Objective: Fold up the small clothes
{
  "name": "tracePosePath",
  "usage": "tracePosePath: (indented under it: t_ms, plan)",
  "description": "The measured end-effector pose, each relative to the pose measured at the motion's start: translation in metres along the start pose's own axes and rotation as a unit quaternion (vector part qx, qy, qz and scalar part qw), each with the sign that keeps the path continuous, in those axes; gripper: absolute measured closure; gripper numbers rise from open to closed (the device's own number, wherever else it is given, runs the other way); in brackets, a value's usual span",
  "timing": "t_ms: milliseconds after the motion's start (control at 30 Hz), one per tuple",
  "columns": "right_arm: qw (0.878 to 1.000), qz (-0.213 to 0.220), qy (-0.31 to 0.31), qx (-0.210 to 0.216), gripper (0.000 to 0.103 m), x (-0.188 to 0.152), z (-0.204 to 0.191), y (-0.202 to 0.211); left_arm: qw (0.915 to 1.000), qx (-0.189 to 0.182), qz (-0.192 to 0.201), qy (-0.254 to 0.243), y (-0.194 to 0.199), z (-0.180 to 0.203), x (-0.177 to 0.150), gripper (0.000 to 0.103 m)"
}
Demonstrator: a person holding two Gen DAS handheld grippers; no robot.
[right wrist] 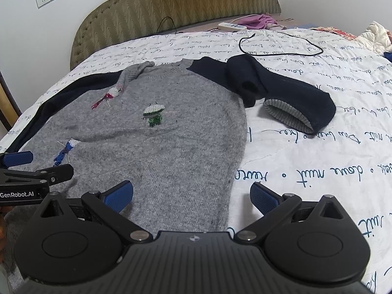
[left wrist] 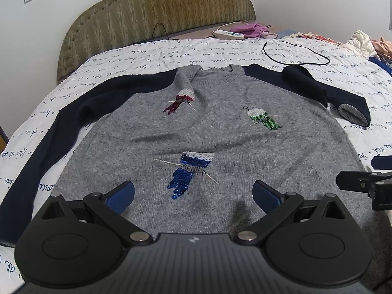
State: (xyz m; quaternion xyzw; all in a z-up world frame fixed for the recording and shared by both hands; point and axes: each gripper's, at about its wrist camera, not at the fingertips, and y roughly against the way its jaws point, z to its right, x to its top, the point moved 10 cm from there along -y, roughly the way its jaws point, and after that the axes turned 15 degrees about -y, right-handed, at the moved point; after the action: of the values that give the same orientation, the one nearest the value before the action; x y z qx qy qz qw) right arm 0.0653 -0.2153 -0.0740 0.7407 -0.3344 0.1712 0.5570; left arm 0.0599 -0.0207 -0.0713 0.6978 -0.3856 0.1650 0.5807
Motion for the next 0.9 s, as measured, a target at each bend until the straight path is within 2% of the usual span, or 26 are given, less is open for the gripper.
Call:
tracePosePath:
  t_ms: [900]
  plan:
    - [1.0, -0.001, -0.008, -0.003, 0.0, 0.0007, 0.0087, -0.0064, 0.9999, -0.006, -0.002, -0.01, -0.0035, 0.0091, 0.0015, 0.0]
